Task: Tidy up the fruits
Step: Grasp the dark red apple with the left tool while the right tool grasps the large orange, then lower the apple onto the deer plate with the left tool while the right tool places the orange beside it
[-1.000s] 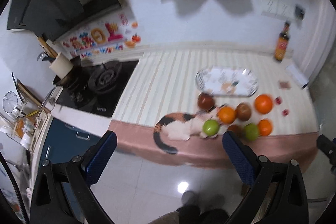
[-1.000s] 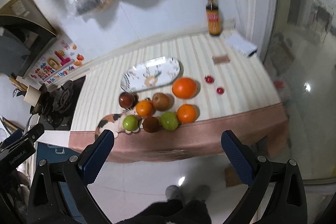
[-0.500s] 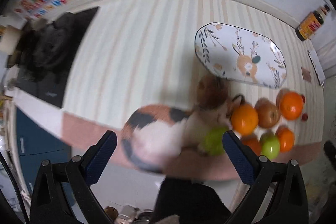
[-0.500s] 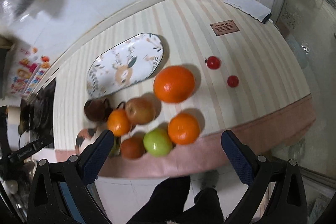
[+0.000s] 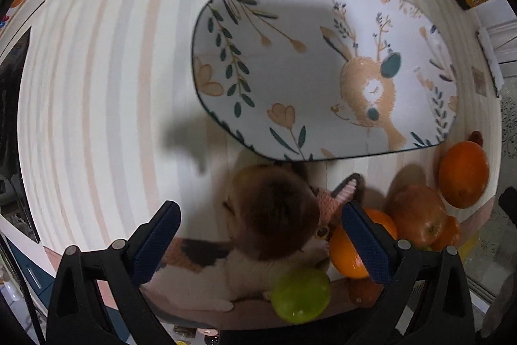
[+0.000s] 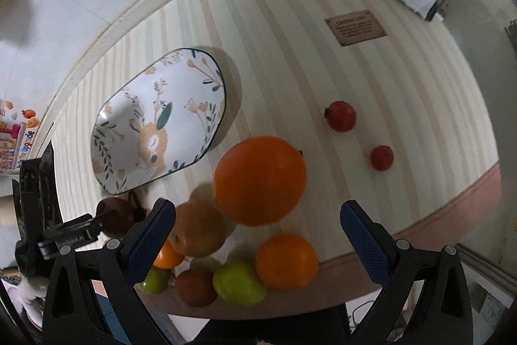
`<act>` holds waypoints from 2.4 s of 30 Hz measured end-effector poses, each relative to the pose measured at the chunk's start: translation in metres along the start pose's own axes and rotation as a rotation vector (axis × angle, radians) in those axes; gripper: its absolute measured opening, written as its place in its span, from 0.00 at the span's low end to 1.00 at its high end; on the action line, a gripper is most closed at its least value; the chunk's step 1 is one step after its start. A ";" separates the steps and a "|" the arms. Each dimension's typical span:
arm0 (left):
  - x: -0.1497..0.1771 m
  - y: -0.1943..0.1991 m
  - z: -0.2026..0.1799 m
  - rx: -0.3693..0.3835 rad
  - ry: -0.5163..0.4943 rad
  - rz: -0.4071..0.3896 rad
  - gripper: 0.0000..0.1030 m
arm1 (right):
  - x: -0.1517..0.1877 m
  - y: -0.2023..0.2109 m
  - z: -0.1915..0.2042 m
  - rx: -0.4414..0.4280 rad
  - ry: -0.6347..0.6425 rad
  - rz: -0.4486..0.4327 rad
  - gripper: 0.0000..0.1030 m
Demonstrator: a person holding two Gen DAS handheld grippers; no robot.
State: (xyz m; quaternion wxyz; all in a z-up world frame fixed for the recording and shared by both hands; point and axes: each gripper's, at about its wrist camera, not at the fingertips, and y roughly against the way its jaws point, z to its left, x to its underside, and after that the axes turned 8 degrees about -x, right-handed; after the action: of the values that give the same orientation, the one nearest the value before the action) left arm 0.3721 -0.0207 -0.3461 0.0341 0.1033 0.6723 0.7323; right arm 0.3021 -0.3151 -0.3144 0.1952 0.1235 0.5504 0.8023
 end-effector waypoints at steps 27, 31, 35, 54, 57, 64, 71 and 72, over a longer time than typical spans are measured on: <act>0.013 -0.011 -0.010 -0.003 0.116 -0.026 0.59 | -0.016 -0.094 -0.006 -0.026 0.025 0.220 0.84; 0.023 0.005 -0.001 0.003 0.130 -0.049 0.59 | -0.017 -0.091 -0.002 -0.023 0.044 0.201 0.84; 0.031 0.030 0.002 0.029 0.137 -0.076 0.59 | -0.018 -0.078 -0.003 -0.048 0.050 0.183 0.84; -0.116 0.043 -0.022 0.165 0.173 -0.028 0.59 | -0.112 -0.095 0.115 -0.043 0.270 0.181 0.84; -0.126 0.025 -0.020 0.192 0.196 0.028 0.59 | -0.113 -0.110 0.117 -0.030 0.266 0.211 0.84; -0.138 0.005 -0.021 0.242 0.217 0.092 0.60 | -0.120 -0.132 0.128 -0.025 0.259 0.258 0.84; -0.141 0.004 -0.034 0.202 0.186 0.108 0.60 | -0.130 -0.152 0.142 0.005 0.274 0.316 0.85; -0.141 0.006 -0.035 0.193 0.179 0.102 0.60 | -0.131 -0.153 0.142 0.005 0.270 0.324 0.85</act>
State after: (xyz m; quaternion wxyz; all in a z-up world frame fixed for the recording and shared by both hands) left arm 0.5032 -0.0825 -0.3578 -0.0734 0.0743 0.7338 0.6713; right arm 0.5049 -0.2062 -0.4032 -0.0119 0.1023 0.5463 0.8312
